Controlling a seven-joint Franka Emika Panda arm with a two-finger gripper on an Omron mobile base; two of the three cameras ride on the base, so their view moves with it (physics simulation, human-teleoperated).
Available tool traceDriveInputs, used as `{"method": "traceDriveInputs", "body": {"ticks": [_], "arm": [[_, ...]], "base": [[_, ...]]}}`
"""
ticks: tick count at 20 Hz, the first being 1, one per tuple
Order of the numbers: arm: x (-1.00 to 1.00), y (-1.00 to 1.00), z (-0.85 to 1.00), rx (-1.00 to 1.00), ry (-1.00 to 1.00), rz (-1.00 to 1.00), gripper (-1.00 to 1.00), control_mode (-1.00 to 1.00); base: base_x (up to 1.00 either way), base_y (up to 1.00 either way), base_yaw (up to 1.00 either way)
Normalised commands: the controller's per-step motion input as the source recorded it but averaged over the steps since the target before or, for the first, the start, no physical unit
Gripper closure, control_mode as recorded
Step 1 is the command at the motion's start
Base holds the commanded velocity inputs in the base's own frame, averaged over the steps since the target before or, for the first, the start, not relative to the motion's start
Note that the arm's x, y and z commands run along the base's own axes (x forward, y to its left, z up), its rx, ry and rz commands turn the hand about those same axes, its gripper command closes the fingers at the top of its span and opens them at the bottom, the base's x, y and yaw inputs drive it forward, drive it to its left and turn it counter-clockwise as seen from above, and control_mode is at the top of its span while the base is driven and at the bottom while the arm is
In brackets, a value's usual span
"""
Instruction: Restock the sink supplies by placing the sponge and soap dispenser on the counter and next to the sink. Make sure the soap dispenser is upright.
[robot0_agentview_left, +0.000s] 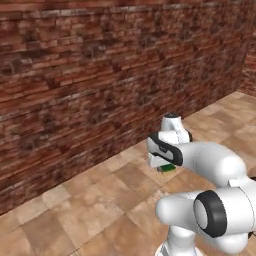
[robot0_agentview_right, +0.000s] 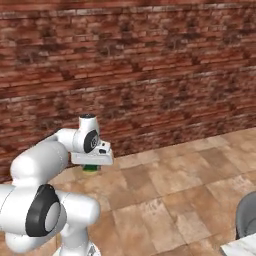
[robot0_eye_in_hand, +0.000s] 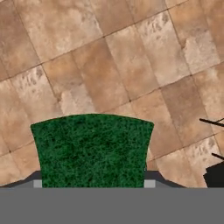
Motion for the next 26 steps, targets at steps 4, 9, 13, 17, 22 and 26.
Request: {"method": "traceDriveInputs", "body": {"ticks": [4,9,13,17,22,26], "arm": [[0.0,0.0,0.0,0.0,0.0,0.0,1.0,1.0],[0.0,0.0,0.0,0.0,0.0,0.0,1.0,1.0],[0.0,0.0,0.0,0.0,0.0,0.0,1.0,1.0],[0.0,0.0,0.0,0.0,0.0,0.0,1.0,1.0],[0.0,0.0,0.0,0.0,0.0,0.0,1.0,1.0],[0.0,0.0,0.0,0.0,0.0,0.0,1.0,1.0]], "base": [[0.94,0.36,-0.68],[0.94,0.33,-0.68],[0.97,0.28,-0.67],[0.96,0.22,-0.67],[0.99,0.24,-0.65],[1.0,0.26,-0.62]]}}
